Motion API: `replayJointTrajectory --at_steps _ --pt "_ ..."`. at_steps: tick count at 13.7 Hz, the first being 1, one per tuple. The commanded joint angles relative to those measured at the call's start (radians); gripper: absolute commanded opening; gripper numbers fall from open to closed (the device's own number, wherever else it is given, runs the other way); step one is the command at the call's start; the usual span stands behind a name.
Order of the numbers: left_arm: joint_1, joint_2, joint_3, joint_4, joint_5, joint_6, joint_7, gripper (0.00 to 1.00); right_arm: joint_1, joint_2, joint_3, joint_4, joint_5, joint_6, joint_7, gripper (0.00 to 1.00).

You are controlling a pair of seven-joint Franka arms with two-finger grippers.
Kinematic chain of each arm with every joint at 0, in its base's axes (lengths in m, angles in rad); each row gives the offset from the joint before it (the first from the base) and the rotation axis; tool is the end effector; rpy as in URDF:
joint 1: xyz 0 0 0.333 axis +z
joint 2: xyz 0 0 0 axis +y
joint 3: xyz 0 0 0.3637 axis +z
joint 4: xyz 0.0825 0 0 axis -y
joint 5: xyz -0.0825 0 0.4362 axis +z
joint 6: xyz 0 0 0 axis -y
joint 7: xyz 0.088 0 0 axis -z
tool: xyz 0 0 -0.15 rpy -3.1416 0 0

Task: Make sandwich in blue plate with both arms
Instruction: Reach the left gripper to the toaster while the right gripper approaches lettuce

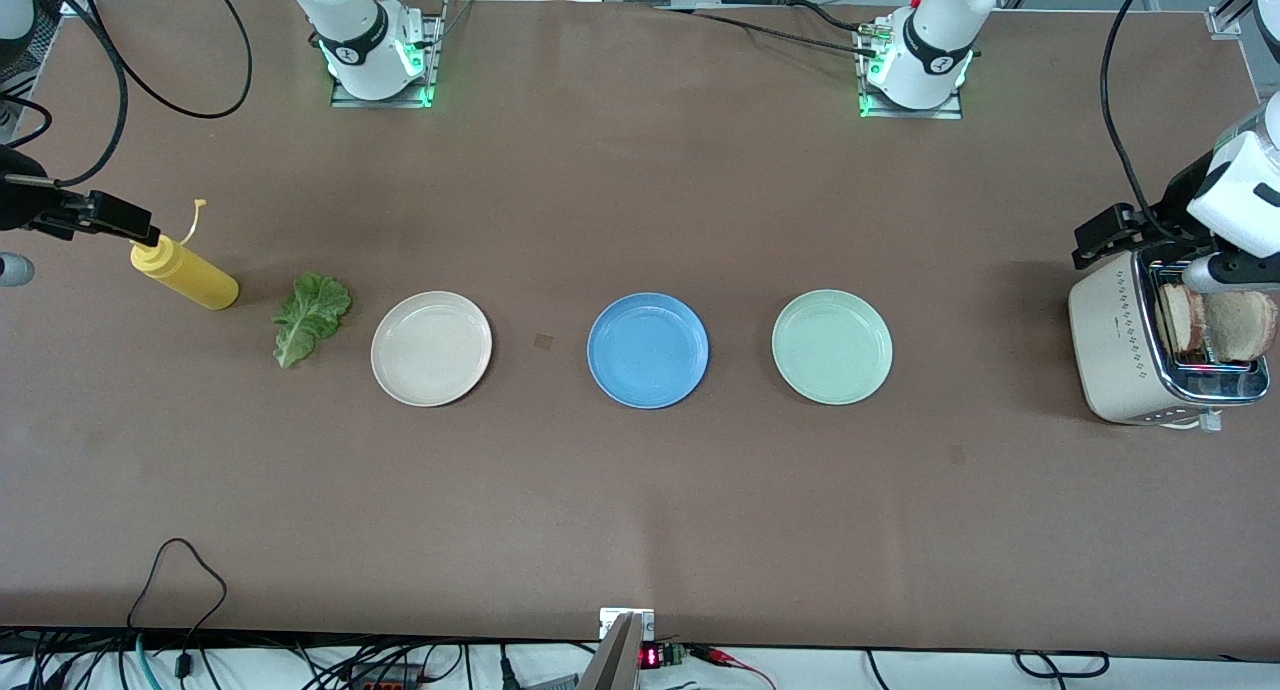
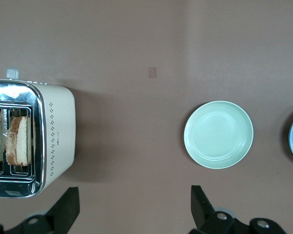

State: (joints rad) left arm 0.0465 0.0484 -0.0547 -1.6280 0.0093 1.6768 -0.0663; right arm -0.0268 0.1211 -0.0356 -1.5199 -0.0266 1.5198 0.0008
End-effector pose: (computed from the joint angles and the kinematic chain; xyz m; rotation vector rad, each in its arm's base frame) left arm 0.6305 -0.0032 0.5784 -3.1337 -0.0896 -0.0011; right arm 0.6345 -0.0425 0.5763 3.1071 -0.0978 -0.1899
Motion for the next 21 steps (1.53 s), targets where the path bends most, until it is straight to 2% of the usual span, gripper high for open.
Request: replayJointTrajectory --at_steps 1,9,14,17,21 --pt "0.004 0.004 -0.007 0.023 -0.003 -0.025 -0.003 1.0 -0.008 0.003 0.007 0.015 -0.007 -0.015 0.011 1.0" --pt "0.009 0.045 -0.002 0.025 0.0 -0.02 -0.003 1.0 -0.016 0.009 0.007 0.017 0.002 -0.004 0.013 1.0" --pt "0.119 0.131 0.004 0.04 -0.054 -0.006 0.074 1.0 -0.018 0.034 0.007 0.015 0.002 -0.013 0.013 1.0" --pt "0.16 0.206 0.006 0.088 -0.038 -0.006 0.083 1.0 -0.016 0.055 0.007 0.012 -0.001 -0.017 -0.007 1.0" --pt "0.21 0.27 0.007 0.103 -0.035 -0.005 0.126 1.0 -0.015 0.057 0.007 0.012 0.0 -0.017 0.008 1.0"
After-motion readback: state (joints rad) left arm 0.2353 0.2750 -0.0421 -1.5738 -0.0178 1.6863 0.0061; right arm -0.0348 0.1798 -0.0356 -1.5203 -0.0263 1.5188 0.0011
